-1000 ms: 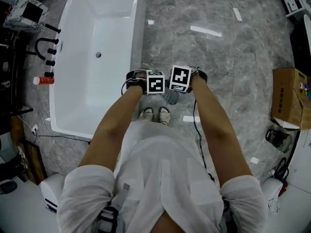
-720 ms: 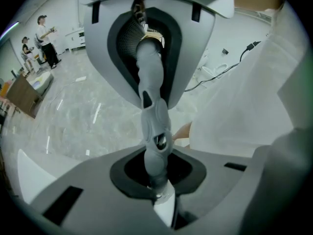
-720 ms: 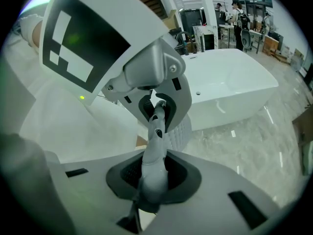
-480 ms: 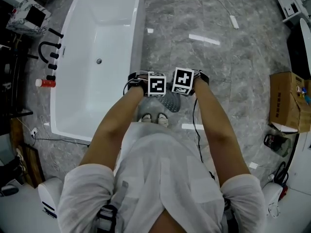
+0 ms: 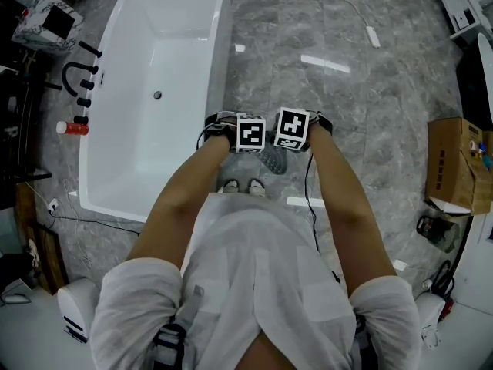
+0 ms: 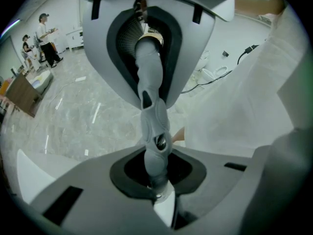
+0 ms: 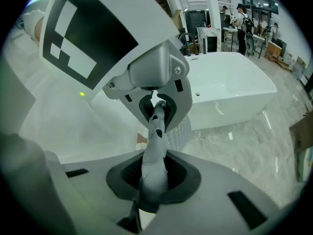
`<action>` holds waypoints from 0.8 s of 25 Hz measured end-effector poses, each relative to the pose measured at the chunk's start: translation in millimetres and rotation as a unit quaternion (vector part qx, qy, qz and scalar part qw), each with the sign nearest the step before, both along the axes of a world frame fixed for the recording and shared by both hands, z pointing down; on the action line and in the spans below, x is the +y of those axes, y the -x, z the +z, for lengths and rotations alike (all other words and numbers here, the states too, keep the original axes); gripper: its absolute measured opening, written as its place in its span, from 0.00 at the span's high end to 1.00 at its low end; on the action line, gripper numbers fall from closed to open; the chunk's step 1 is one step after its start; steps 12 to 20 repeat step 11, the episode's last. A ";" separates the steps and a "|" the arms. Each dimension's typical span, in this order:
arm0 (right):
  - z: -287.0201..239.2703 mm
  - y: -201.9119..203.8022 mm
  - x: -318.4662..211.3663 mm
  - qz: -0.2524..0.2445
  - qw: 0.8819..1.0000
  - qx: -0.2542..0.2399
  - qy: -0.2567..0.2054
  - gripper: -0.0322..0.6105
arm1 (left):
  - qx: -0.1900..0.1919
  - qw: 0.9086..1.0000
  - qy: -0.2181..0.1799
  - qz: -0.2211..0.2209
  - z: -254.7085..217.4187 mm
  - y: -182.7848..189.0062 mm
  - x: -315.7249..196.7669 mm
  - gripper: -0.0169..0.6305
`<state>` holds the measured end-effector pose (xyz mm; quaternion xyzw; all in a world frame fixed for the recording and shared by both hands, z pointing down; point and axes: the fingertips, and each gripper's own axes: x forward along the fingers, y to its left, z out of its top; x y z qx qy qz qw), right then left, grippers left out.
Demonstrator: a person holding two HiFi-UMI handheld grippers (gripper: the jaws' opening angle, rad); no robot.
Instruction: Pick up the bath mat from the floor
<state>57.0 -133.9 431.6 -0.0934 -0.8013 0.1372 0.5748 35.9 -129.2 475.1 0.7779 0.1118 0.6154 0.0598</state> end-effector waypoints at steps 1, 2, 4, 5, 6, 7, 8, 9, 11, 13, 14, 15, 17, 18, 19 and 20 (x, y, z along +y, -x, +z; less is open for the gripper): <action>-0.4 -0.2 -0.7 -0.001 1.000 0.001 -0.001 0.87 | 0.001 1.000 0.000 -0.001 -0.4 -0.3 -0.5 0.89; -0.9 -0.4 -1.1 -0.003 1.000 0.001 -0.001 0.87 | 0.001 1.000 0.000 -0.002 -0.5 -0.4 -0.9 0.89; -1.6 -1.6 -0.9 -0.004 1.000 0.001 -0.001 0.87 | 0.000 1.000 -0.001 -0.004 -0.9 -1.4 -0.6 0.89; -1.7 -2.8 -0.5 -0.004 1.000 0.001 -0.001 0.87 | -0.001 1.000 0.000 -0.005 -1.6 -2.3 0.0 0.89; -1.7 -3.9 -0.1 -0.004 1.000 0.002 -0.001 0.87 | -0.001 1.000 0.000 -0.005 -2.2 -3.4 0.5 0.89; -1.7 -5.0 0.2 -0.005 1.000 0.002 0.000 0.87 | -0.001 1.000 0.000 -0.005 -2.5 -4.4 0.8 0.89; -1.8 -5.9 0.3 -0.005 1.000 0.002 0.000 0.87 | -0.001 1.000 0.000 -0.005 -2.6 -5.3 0.8 0.89; -1.9 -6.6 0.3 -0.005 1.000 0.002 0.000 0.87 | -0.001 1.000 0.000 -0.004 -2.7 -6.0 0.7 0.89; -2.2 -7.6 0.2 -0.005 1.000 0.003 0.002 0.87 | -0.001 1.000 0.000 -0.004 -2.5 -6.9 0.1 0.89; -2.2 -7.6 0.2 -0.005 1.000 0.003 0.002 0.87 | -0.001 1.000 0.000 -0.004 -2.5 -6.9 0.1 0.89; -2.2 -7.6 0.2 -0.005 1.000 0.003 0.002 0.87 | -0.001 1.000 0.000 -0.004 -2.5 -6.9 0.1 0.89; -2.2 -7.6 0.2 -0.005 1.000 0.003 0.002 0.87 | -0.001 1.000 0.000 -0.004 -2.5 -6.9 0.1 0.89; -2.2 -7.6 0.2 -0.005 1.000 0.003 0.002 0.87 | -0.001 1.000 0.000 -0.004 -2.5 -6.9 0.1 0.89; -2.2 -7.6 0.2 -0.005 1.000 0.003 0.002 0.87 | -0.001 1.000 0.000 -0.004 -2.5 -6.9 0.1 0.89; -2.2 -7.6 0.2 -0.005 1.000 0.003 0.002 0.87 | -0.001 1.000 0.000 -0.004 -2.5 -6.9 0.1 0.89; -2.2 -7.6 0.2 -0.005 1.000 0.003 0.002 0.87 | -0.001 1.000 0.000 -0.004 -2.5 -6.9 0.1 0.89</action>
